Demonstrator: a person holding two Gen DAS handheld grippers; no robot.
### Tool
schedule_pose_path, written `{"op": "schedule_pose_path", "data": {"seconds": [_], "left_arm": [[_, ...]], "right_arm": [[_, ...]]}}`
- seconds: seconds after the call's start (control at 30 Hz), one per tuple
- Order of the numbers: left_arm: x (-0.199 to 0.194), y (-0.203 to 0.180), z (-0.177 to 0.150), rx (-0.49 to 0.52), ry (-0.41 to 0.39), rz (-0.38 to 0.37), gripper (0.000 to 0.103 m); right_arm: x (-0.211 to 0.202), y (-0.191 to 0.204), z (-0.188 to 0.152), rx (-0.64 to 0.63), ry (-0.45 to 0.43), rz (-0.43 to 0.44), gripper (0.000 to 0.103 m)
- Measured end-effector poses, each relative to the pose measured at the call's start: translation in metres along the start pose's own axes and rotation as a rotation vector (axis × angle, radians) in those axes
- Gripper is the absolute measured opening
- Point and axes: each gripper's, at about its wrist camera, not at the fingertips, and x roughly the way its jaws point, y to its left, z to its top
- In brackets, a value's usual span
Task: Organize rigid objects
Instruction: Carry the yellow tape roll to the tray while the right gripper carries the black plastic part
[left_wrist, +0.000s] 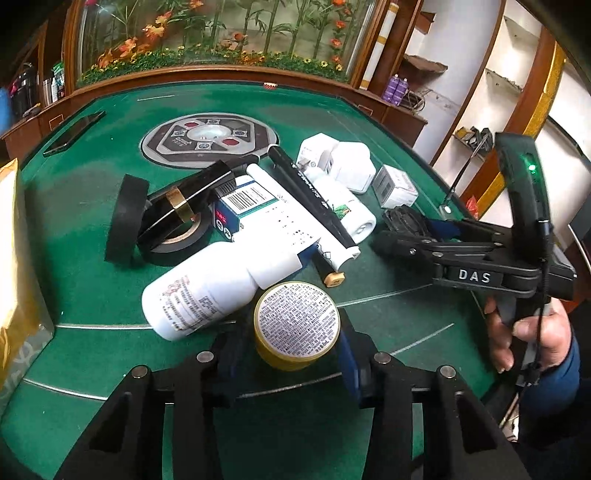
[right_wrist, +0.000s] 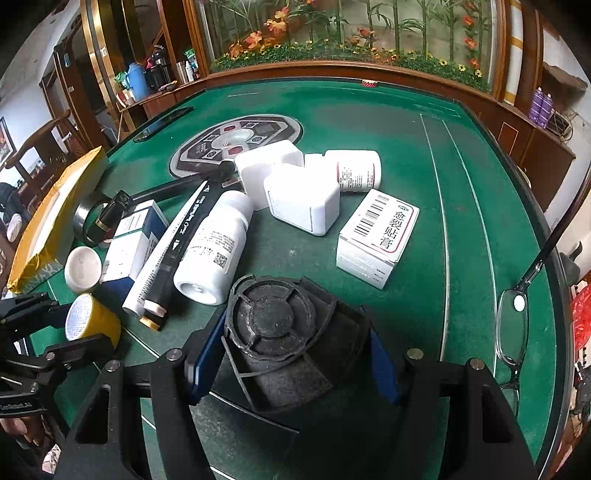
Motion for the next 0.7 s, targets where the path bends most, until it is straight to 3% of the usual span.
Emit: {"op": "schedule_pose_path", "data": {"seconds": [0.17, 0.37, 0.7], "left_arm": [[-0.017, 0.004, 0.0, -0.012, -0.035, -0.012, 0.045], [-0.046, 0.021, 0.0, -0.058, -0.108, 0.001, 0.045], [-0.106, 0.066, -0.01, -0.161, -0.238, 0.088, 0.045]], "right_arm": [[-0.014, -0.002, -0.003, 0.024, -0.039, 0.044, 0.068], [-0.029, 0.022, 0.001, -0.028, -0.072, 0.108, 0.068], [-0.034, 0.114, 0.035, -0.192, -0.08, 0.262, 0.068]]}}
